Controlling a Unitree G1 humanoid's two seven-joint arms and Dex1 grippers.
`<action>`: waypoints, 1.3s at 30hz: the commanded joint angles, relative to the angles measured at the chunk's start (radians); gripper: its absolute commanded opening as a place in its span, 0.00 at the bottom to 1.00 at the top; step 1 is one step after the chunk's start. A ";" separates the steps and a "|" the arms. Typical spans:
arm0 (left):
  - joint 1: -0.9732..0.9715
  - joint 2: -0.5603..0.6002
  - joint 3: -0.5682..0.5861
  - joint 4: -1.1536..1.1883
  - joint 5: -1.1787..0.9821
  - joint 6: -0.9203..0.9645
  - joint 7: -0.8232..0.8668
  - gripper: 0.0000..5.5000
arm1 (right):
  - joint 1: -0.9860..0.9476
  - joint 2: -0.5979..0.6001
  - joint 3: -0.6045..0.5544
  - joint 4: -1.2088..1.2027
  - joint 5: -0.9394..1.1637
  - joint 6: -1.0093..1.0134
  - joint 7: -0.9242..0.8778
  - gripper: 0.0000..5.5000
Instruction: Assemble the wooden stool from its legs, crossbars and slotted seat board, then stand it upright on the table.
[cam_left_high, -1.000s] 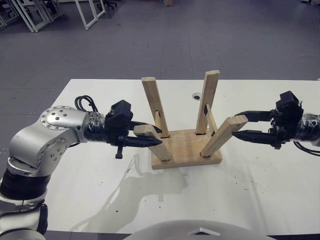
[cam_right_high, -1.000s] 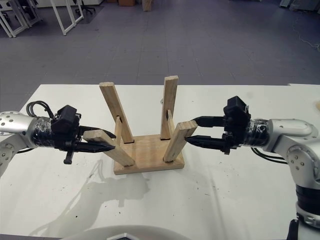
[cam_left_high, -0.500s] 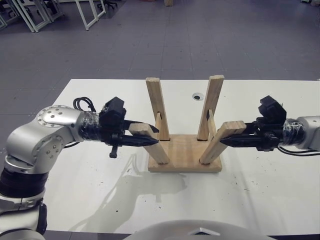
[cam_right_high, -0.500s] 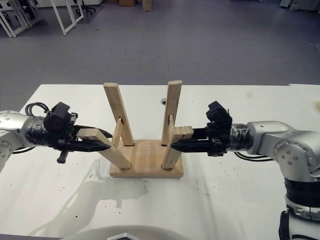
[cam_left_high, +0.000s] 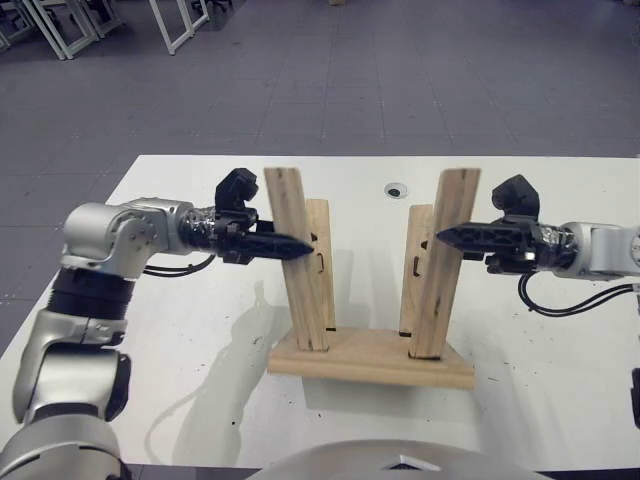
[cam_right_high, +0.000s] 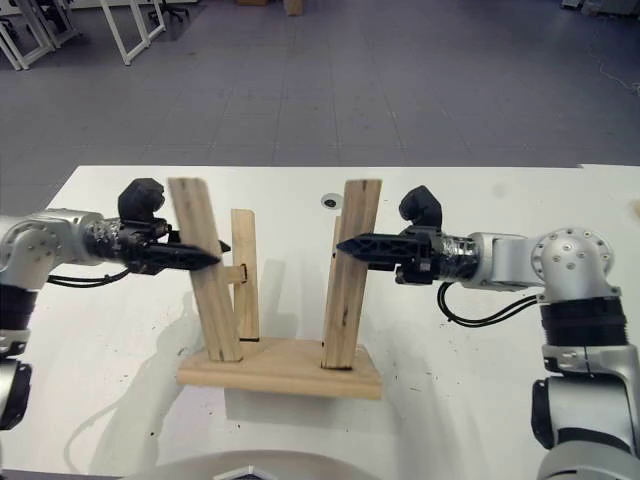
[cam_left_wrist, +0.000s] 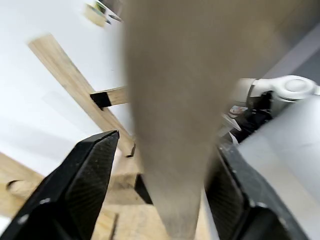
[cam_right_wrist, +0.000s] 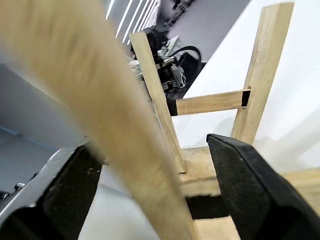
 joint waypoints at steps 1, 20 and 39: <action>-0.062 -0.044 0.012 0.127 0.085 -0.049 0.001 0.65 | -0.056 0.036 0.006 0.077 -0.152 -0.022 0.061 0.83; 0.016 -0.032 0.210 0.293 0.229 -0.133 0.089 0.66 | 0.035 -0.012 -0.158 0.103 -0.519 -0.141 0.282 0.87; 0.815 0.142 0.237 -0.504 0.496 -0.802 0.081 0.83 | 0.844 -0.200 -0.106 -0.669 -1.110 -0.932 0.395 1.00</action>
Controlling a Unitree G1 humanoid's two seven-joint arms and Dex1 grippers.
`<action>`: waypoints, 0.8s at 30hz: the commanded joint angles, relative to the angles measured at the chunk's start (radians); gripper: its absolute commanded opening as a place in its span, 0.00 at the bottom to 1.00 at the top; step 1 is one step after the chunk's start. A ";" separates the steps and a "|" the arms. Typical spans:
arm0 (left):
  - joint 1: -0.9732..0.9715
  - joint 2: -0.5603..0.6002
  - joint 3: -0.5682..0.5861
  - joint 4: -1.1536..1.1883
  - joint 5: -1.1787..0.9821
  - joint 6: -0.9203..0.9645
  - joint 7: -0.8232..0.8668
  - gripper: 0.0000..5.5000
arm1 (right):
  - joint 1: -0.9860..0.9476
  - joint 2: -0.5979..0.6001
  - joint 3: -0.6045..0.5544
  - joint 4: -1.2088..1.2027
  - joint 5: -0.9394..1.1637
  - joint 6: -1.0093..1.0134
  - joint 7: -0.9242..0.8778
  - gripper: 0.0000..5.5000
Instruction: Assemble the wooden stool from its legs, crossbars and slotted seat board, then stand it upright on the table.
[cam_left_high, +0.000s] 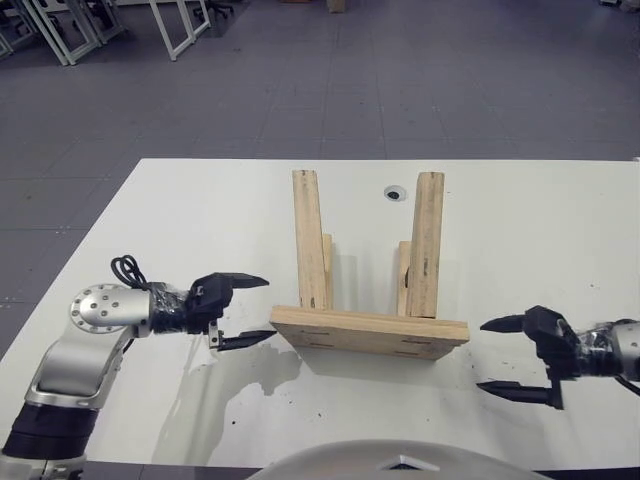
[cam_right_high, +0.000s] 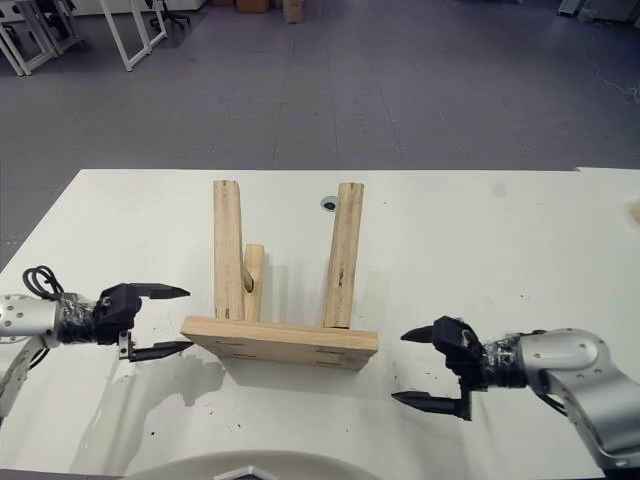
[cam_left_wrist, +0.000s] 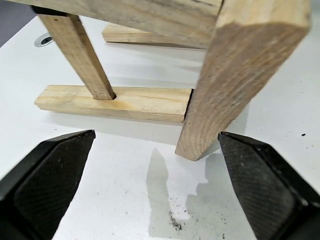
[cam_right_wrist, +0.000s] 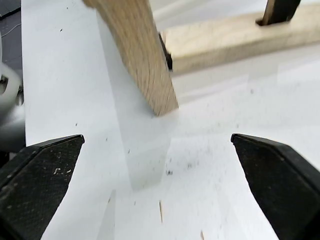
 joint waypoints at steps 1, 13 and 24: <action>0.043 0.084 -0.024 -0.002 0.008 -0.003 -0.090 0.83 | -0.032 0.027 0.031 -0.009 -0.040 -0.031 -0.042 1.00; -0.036 -0.049 -0.177 -0.119 -0.006 0.100 0.038 0.77 | -0.162 0.097 0.169 -0.039 -0.051 0.008 -0.082 0.89; -0.096 -0.034 -0.171 -0.108 -0.046 0.164 0.032 0.44 | -0.243 0.138 0.193 -0.057 0.017 0.038 -0.075 0.50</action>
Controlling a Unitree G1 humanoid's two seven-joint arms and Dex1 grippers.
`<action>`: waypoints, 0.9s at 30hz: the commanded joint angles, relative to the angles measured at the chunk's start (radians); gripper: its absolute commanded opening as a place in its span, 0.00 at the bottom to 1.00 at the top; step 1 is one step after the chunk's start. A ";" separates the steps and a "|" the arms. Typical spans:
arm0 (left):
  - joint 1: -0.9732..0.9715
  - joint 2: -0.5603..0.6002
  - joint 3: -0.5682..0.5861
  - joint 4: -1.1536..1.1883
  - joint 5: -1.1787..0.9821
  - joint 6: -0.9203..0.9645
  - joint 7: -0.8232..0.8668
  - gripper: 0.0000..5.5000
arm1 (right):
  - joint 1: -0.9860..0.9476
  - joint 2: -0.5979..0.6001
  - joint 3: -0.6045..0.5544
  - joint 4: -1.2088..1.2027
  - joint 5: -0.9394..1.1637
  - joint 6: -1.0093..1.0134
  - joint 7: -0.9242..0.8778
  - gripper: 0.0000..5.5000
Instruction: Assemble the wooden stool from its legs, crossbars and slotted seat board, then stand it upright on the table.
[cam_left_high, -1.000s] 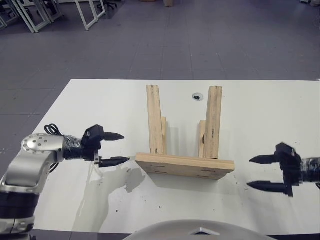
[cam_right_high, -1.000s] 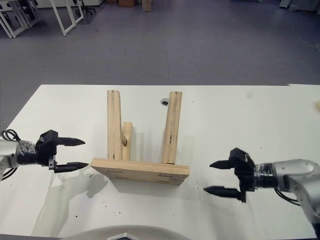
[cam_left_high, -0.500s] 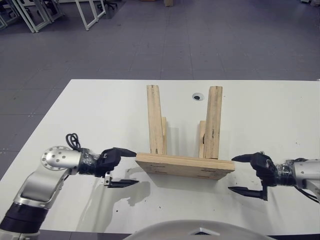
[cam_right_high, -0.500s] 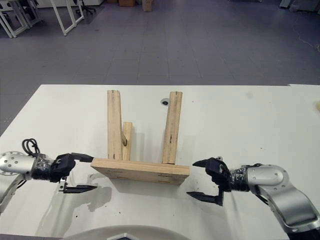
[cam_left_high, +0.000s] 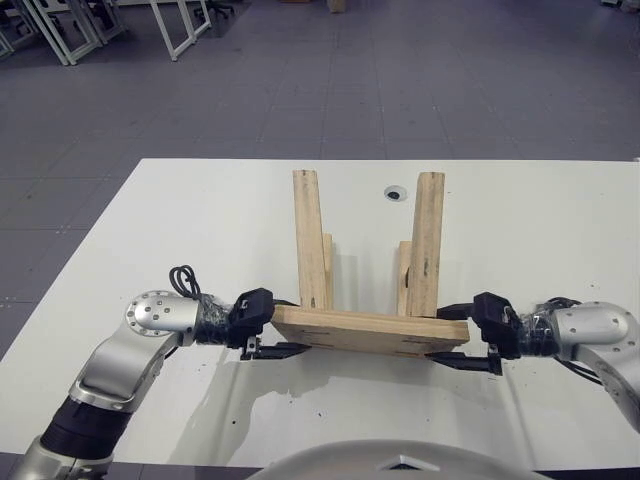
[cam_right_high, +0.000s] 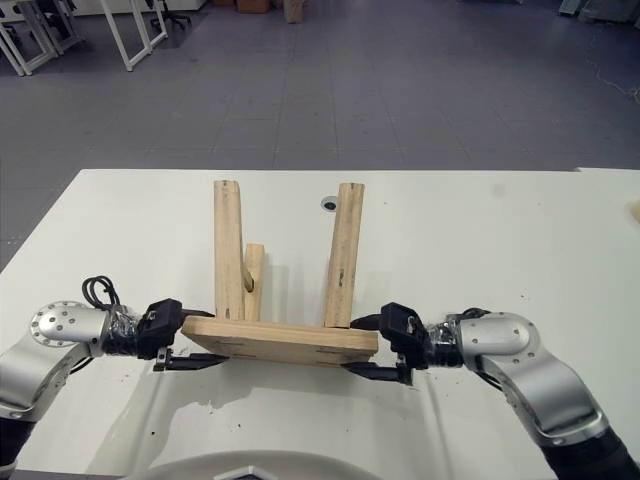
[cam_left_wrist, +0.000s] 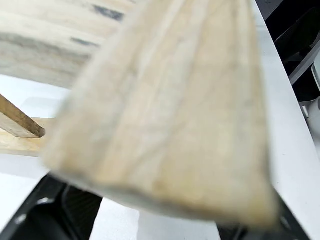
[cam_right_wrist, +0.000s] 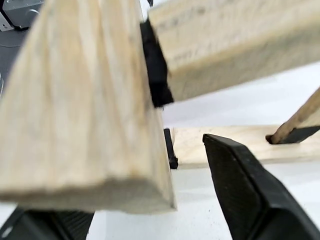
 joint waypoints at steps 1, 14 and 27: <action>-0.025 0.002 0.008 -0.010 -0.018 0.018 0.007 0.42 | -0.028 -0.014 0.001 0.002 0.039 0.065 0.015 0.48; -0.181 -0.038 0.100 -0.104 -0.329 0.479 0.125 0.31 | -0.111 0.000 -0.108 -0.044 0.337 0.383 -0.038 0.30; -0.635 0.024 0.232 0.130 -0.906 1.298 0.060 0.31 | -0.789 -0.228 0.094 0.567 1.495 1.058 -0.304 0.30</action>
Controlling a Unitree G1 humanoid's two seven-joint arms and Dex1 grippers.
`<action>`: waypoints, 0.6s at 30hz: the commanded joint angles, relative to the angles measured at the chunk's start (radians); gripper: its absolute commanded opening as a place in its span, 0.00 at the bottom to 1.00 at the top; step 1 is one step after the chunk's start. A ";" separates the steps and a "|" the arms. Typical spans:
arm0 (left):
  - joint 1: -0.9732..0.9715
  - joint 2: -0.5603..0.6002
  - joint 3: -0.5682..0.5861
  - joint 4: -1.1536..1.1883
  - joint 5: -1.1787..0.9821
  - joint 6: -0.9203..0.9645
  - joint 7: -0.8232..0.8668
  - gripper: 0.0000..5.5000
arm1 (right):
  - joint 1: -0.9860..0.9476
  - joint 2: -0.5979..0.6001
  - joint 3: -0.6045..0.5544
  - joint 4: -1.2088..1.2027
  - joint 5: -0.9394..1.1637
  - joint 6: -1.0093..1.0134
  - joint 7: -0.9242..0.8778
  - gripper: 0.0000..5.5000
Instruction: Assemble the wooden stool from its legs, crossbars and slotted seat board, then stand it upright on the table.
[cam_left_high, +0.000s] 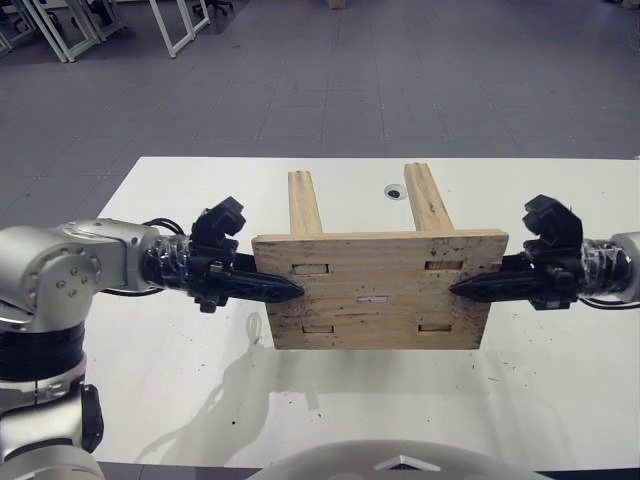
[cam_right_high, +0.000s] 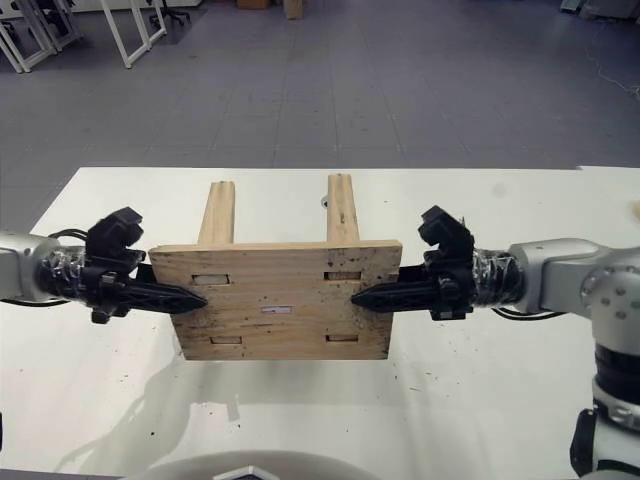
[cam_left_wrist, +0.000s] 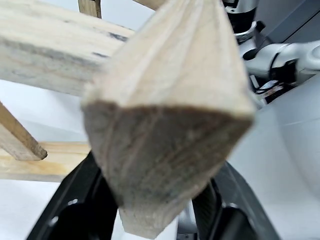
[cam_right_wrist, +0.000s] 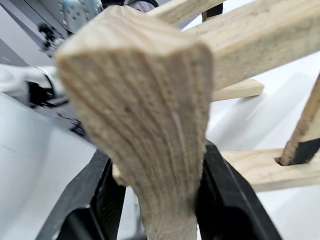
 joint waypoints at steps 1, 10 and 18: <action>-0.170 -0.036 -0.060 0.158 -0.289 0.154 0.063 0.31 | -0.320 -0.138 0.387 0.381 0.607 0.115 -0.142 0.30; -0.433 -0.086 -0.222 0.732 -0.441 0.154 0.328 0.44 | -0.600 -0.075 0.724 0.785 0.607 0.191 0.067 0.30; -0.478 -0.142 -0.293 0.962 -0.466 0.154 0.455 0.69 | -0.562 0.114 0.667 1.144 0.538 0.191 -0.161 0.53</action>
